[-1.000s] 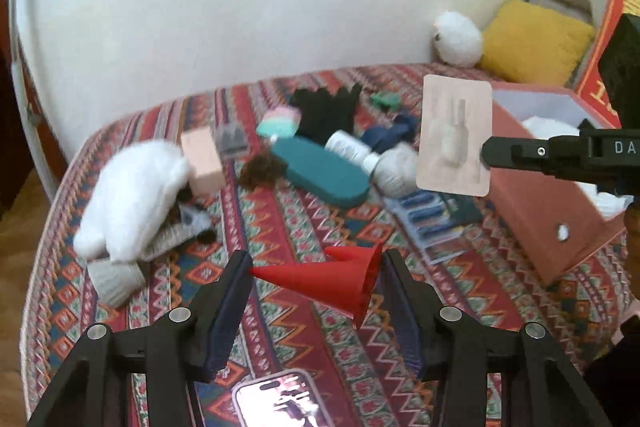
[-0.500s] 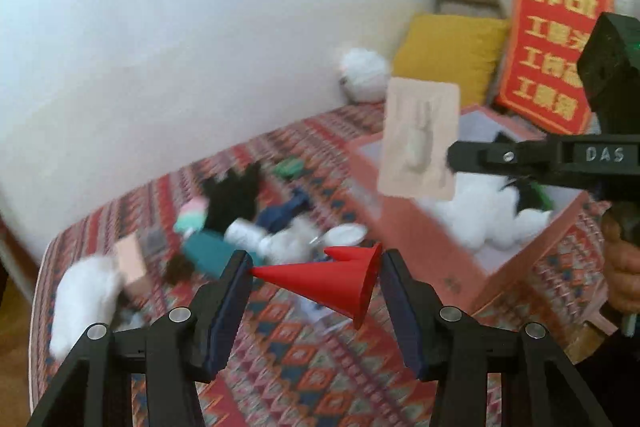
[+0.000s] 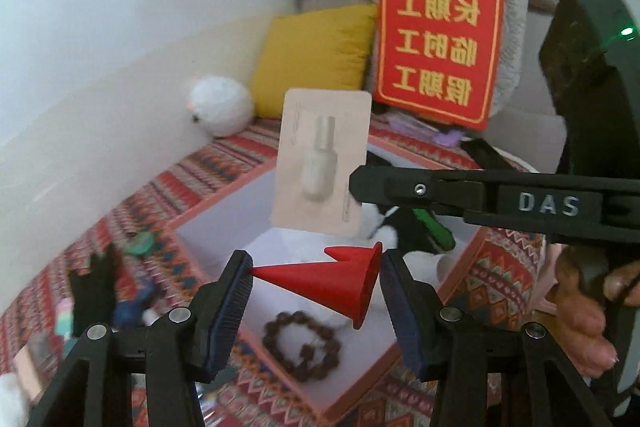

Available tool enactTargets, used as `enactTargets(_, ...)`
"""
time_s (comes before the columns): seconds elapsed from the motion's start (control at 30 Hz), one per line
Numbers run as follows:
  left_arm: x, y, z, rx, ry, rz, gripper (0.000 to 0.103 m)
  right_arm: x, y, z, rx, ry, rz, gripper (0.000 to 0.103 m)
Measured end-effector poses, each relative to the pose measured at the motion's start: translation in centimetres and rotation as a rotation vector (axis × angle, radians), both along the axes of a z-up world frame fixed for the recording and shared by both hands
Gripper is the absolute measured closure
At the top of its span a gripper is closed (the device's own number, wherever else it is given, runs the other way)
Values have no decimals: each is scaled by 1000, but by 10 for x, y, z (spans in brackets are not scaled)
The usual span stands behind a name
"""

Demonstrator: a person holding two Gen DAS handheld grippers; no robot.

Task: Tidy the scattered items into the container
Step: 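Carry red cone and blister card into the pink box and release both, then move both tools back toward the remaining items on the bed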

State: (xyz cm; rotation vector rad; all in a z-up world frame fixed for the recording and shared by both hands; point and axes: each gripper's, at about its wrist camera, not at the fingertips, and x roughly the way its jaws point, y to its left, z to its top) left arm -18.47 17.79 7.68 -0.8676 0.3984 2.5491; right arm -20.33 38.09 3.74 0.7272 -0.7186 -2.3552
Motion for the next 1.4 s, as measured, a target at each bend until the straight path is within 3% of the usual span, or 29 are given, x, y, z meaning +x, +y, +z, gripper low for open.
enactTargets(0.3,-70,7,-58,4,-122,13,47,-72,-6,-35,25,-107,-58,103)
enactTargets(0.33,-74,5,-61,16,-126,19,45,-80,-12,-37,27,-113,-53,103)
enactTargets(0.37,-74,3,-62,21,-110,22,36,-88,-18,-40,29,-120,-51,101)
enactTargets(0.47,-72,0,-63,30,-47,26,12,-103,-22,-50,14,-153,-82,75)
enactTargets(0.5,-72,-3,-62,34,-46,27,11,-107,-23,-53,7,-162,-92,47)
enactTargets(0.53,-73,-5,-62,39,-47,27,11,-110,-23,-56,-2,-170,-101,37)
enactTargets(0.83,-63,-39,-61,90,-65,78,11,-101,-37,-53,20,-147,-100,37)
enactTargets(1.03,-36,-84,-53,117,-42,162,11,-77,-81,-34,91,-67,-50,36)
enactTargets(1.23,6,-153,-42,115,-5,294,11,-56,-139,-20,149,-3,29,35)
enactTargets(1.4,44,-236,-44,111,7,462,9,-47,-210,-25,193,4,143,34)
